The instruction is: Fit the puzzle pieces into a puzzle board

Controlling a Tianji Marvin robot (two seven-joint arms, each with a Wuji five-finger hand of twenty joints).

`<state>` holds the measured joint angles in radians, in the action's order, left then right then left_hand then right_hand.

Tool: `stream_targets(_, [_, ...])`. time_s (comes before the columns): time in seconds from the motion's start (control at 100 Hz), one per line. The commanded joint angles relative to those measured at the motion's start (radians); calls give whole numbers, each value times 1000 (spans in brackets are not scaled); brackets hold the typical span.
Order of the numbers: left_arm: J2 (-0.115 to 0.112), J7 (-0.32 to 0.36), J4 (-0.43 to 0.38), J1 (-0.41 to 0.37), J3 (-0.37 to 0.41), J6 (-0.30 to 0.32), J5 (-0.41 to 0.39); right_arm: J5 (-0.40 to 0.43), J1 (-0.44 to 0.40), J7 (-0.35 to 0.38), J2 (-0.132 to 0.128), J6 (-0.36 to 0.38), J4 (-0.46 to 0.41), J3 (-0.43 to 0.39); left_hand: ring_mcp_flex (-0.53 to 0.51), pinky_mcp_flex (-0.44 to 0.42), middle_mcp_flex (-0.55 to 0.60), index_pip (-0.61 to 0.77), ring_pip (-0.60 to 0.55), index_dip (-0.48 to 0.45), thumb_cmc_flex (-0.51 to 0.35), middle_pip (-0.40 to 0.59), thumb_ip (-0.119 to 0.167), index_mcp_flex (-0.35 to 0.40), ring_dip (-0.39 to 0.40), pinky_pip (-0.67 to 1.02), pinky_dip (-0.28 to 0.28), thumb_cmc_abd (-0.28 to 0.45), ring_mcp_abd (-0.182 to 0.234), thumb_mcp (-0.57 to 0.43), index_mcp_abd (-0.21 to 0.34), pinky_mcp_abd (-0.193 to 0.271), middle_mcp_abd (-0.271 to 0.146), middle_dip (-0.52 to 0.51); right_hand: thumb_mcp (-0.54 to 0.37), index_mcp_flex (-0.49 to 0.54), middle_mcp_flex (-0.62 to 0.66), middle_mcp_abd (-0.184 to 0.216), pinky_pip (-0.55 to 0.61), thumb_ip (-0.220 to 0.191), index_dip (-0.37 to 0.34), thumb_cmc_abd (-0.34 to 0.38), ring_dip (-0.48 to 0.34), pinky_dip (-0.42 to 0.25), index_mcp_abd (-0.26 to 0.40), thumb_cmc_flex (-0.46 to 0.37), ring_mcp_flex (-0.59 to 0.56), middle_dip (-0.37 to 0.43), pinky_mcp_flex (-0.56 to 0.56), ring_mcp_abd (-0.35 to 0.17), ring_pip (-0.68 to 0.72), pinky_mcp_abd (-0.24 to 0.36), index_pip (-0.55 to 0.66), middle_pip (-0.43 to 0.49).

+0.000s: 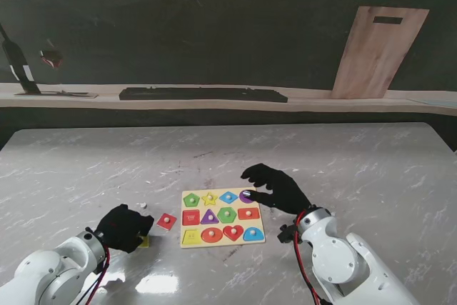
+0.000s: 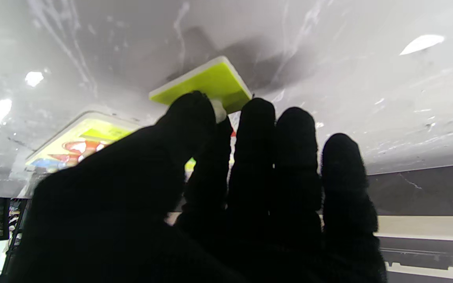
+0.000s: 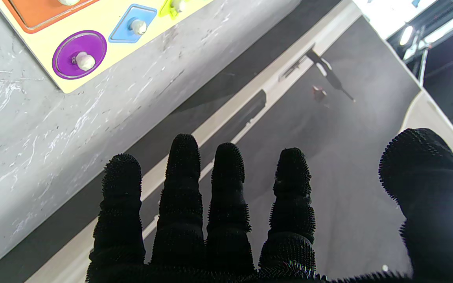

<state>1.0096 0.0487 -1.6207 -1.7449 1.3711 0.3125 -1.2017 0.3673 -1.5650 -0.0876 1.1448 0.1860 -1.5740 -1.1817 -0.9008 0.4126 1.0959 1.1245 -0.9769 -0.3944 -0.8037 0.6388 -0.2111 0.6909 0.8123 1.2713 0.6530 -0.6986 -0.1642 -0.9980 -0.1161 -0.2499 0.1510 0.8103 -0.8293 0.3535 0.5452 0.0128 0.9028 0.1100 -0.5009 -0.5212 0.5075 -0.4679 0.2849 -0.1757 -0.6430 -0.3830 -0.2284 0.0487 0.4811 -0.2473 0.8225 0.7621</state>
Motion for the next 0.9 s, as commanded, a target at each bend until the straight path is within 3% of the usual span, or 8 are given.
stream_targets(0.0, [5, 1, -7, 22, -12, 2, 12, 0, -8, -3, 2, 5, -8, 1, -47, 4, 26, 48, -36, -10, 1, 26, 41, 29, -9, 39, -1, -26, 19, -61, -2, -111, 34, -2, 9, 9, 25, 21, 2, -37, -15, 15, 7, -19, 41, 16, -3, -5, 13, 2, 14, -3, -8, -1])
stream_targets(0.35, [12, 50, 7, 130, -112, -50, 98, -21, -14, -6, 5, 12, -13, -5, -40, -2, 18, 46, -42, -18, -2, 34, 46, 25, -12, 49, 5, -21, 10, -60, -12, -123, 43, -1, 9, 11, 24, 21, 2, -37, -15, 17, 6, -19, 39, 17, -2, -6, 13, 1, 14, -2, -8, -1])
stream_targets(0.89, [20, 113, 85, 313, -335, -131, 243, -54, -29, -15, 9, 41, -10, -38, -35, -4, 11, 41, -65, -33, -4, 46, 49, 17, -13, 92, 33, -13, 4, -57, -13, -129, 44, 1, 9, 9, 24, 22, 1, -37, -15, 18, 6, -19, 39, 16, -1, -5, 15, 2, 13, -3, -10, -2])
